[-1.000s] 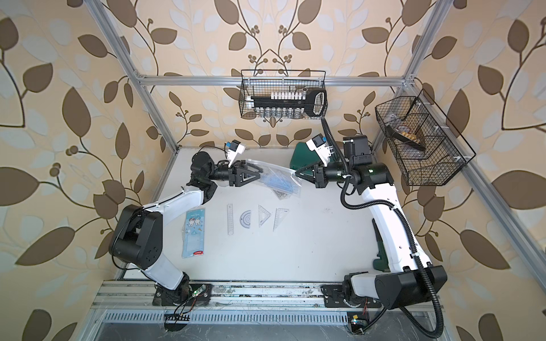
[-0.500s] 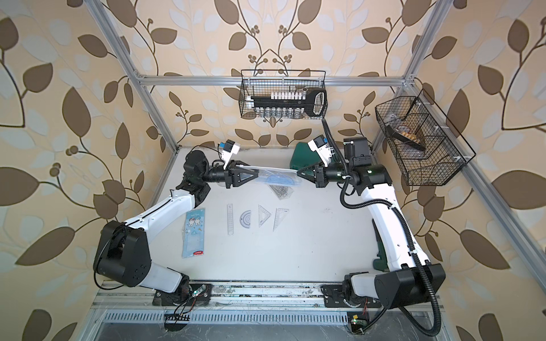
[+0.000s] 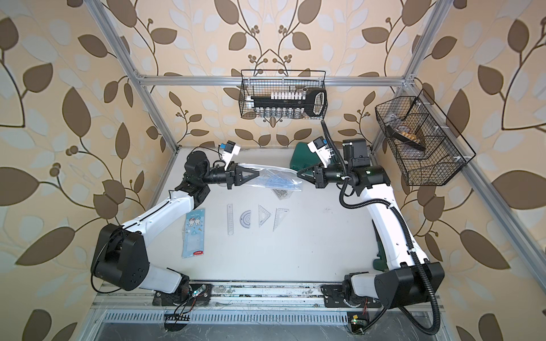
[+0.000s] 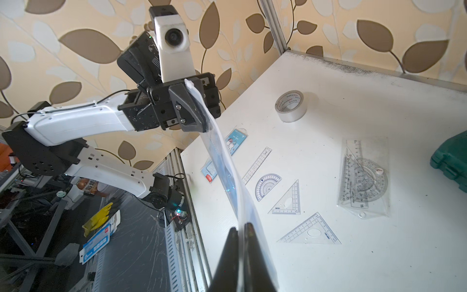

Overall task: Open the ruler set and take out the ruler
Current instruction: Pick up the ruler set bag from the ruler set bag.

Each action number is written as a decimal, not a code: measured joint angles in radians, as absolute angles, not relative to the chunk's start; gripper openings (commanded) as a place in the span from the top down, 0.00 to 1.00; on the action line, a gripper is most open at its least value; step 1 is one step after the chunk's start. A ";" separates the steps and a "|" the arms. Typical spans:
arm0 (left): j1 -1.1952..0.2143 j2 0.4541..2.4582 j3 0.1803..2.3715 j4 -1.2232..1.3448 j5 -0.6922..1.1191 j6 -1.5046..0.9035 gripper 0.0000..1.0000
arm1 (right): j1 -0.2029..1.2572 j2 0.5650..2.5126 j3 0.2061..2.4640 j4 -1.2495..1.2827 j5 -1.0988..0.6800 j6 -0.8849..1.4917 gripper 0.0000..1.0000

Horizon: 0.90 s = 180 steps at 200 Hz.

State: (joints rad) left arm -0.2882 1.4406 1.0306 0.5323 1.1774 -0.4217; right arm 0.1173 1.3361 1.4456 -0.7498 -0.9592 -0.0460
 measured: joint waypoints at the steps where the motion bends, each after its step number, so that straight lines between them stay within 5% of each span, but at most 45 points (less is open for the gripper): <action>1: -0.288 1.440 1.031 0.530 1.176 -0.421 0.95 | 0.117 1.336 1.446 -0.750 -0.959 -0.042 0.68; 27: -0.288 1.433 1.052 0.435 1.170 -0.368 0.94 | 0.115 1.314 1.439 -0.735 -0.953 -0.044 0.48; 60: -0.289 1.438 1.127 0.234 1.181 -0.250 0.94 | 0.116 1.290 1.439 -0.706 -0.961 -0.045 0.42; 107: -0.302 1.484 1.307 -0.128 1.205 0.022 0.95 | 0.180 1.349 1.470 -0.657 -0.973 -0.056 0.44; 180: -0.322 1.539 1.433 -0.500 1.221 0.284 0.94 | 0.355 1.528 1.623 -0.674 -0.924 -0.152 0.59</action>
